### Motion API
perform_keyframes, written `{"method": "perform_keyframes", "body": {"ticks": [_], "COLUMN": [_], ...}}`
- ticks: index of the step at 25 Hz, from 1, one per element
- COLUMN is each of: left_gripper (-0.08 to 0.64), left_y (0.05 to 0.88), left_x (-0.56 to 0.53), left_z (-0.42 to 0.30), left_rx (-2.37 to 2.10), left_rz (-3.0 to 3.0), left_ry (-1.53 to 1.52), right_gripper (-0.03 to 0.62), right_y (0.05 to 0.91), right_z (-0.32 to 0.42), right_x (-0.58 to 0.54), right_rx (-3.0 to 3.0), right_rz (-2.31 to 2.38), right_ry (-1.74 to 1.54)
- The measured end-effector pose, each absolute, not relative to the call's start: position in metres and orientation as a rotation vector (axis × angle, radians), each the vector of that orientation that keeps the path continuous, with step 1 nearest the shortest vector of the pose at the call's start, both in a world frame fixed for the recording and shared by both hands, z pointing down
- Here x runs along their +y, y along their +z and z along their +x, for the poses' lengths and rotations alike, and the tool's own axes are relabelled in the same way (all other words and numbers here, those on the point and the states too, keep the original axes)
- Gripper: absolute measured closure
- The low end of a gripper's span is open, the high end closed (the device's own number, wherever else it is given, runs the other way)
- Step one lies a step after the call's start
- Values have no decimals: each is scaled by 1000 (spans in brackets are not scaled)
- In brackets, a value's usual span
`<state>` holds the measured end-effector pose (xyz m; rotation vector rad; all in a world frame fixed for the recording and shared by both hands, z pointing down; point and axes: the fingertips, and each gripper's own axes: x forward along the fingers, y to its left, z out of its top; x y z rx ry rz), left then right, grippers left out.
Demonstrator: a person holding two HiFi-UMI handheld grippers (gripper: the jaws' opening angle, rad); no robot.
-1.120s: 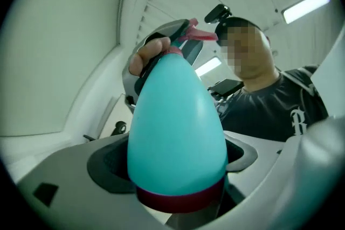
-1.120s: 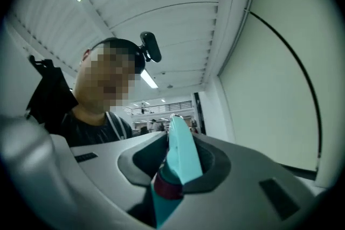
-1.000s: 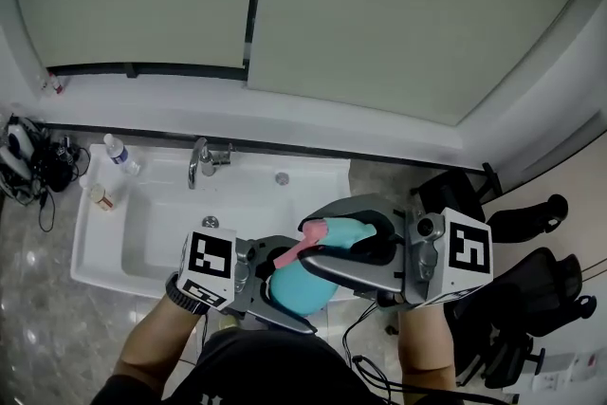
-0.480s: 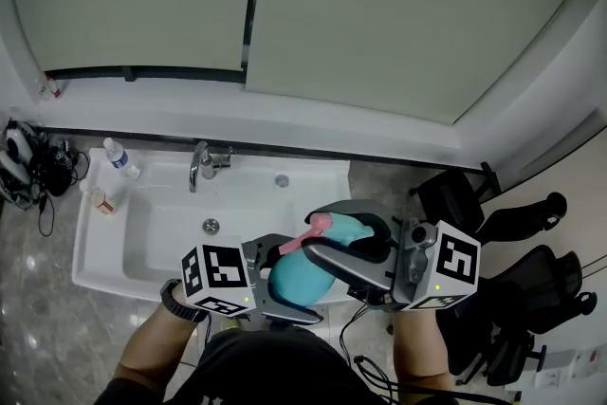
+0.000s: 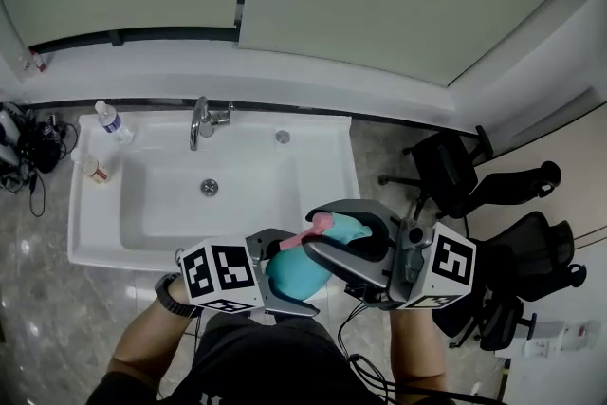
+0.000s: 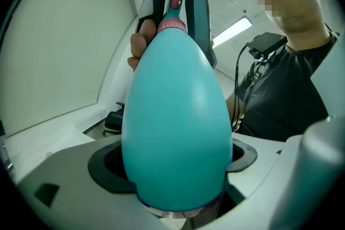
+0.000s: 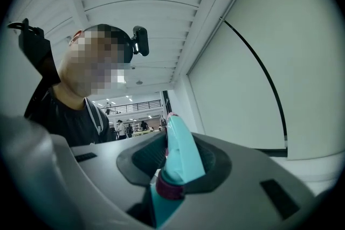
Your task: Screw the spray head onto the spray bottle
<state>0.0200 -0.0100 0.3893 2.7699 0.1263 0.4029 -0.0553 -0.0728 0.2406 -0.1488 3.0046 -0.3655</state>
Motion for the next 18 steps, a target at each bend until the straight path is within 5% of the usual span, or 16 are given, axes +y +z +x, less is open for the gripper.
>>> {"method": "perform_keyframes", "body": {"ticks": [18], "left_gripper": [121], "left_y": [405], "left_x": [246], "left_z": [151], "left_rx": [-89], "left_rz": [2743], "left_ry": [519], "right_gripper": [499], "right_y": [249], "right_z": [82], "right_x": [193], "right_rx": [2938], "right_rz": [-13], "right_ry": [-334]}}
